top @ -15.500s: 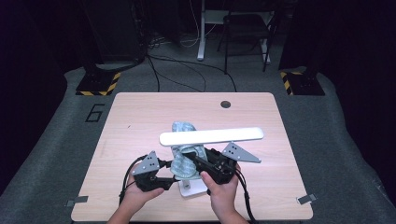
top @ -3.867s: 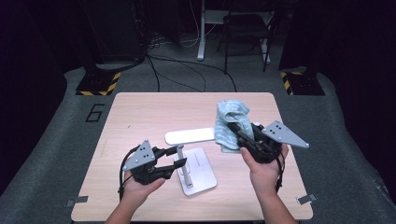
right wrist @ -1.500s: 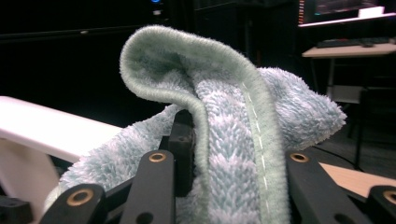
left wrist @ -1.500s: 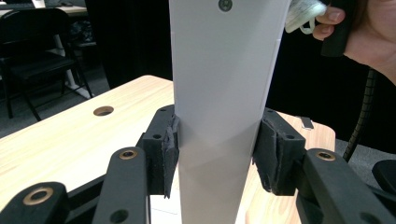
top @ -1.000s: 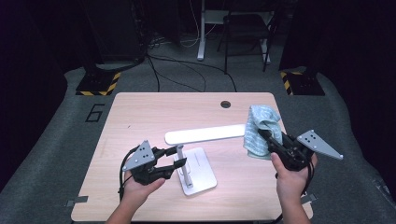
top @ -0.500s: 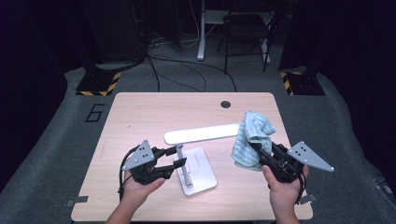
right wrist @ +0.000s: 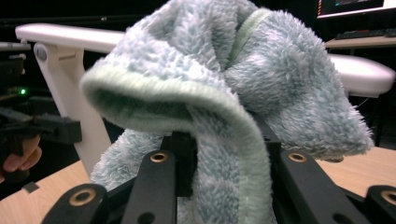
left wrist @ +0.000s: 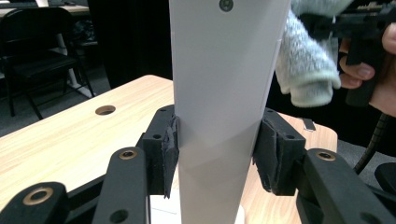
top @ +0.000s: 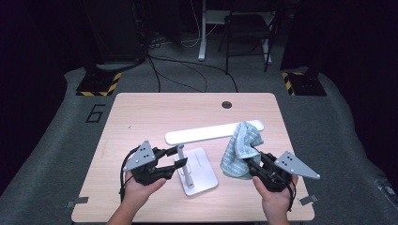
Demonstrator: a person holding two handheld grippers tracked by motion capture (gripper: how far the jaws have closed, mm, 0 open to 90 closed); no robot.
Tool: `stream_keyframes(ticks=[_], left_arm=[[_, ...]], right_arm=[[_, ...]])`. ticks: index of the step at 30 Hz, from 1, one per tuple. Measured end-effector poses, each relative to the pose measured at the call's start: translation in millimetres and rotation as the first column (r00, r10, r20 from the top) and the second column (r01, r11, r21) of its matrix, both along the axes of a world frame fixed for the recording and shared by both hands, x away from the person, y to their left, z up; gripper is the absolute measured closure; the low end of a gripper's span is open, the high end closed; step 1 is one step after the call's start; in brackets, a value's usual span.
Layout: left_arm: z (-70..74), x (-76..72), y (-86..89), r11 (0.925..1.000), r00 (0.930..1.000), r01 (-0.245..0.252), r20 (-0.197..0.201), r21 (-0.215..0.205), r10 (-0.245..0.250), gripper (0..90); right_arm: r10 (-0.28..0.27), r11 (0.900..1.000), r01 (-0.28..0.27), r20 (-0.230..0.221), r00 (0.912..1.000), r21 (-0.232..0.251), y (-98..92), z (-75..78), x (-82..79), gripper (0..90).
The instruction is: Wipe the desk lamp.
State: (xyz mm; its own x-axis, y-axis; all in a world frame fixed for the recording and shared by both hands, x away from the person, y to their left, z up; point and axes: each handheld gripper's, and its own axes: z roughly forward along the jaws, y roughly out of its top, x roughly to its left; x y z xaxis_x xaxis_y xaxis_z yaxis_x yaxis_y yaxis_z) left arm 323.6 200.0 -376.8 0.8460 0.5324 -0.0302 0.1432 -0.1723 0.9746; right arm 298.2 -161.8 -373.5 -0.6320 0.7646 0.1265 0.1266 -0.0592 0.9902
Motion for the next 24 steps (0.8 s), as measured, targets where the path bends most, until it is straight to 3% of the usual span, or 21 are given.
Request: stream_keyframes(ticks=[5,12,24], left_arm=[[-0.1,0.5,0.7,1.0,1.0,-0.007,0.002,-0.002,0.007,52.8],[-0.3,2.0,1.1,1.0,1.0,-0.007,0.0,-0.005,0.007,52.8],[-0.9,3.5,-0.1,0.9998,0.9999,-0.014,-0.001,-0.012,0.014,52.8]], right_arm=[[0.005,1.0,-0.005,-0.005,1.0,-0.015,6.5,-7.1,-1.6,69.1],[0.007,0.995,-0.006,0.009,0.9999,-0.1,16.6,-20.0,-7.4,68.9],[-0.052,0.993,0.048,-0.031,0.9982,-0.109,8.9,-46.8,-3.3,68.8]])
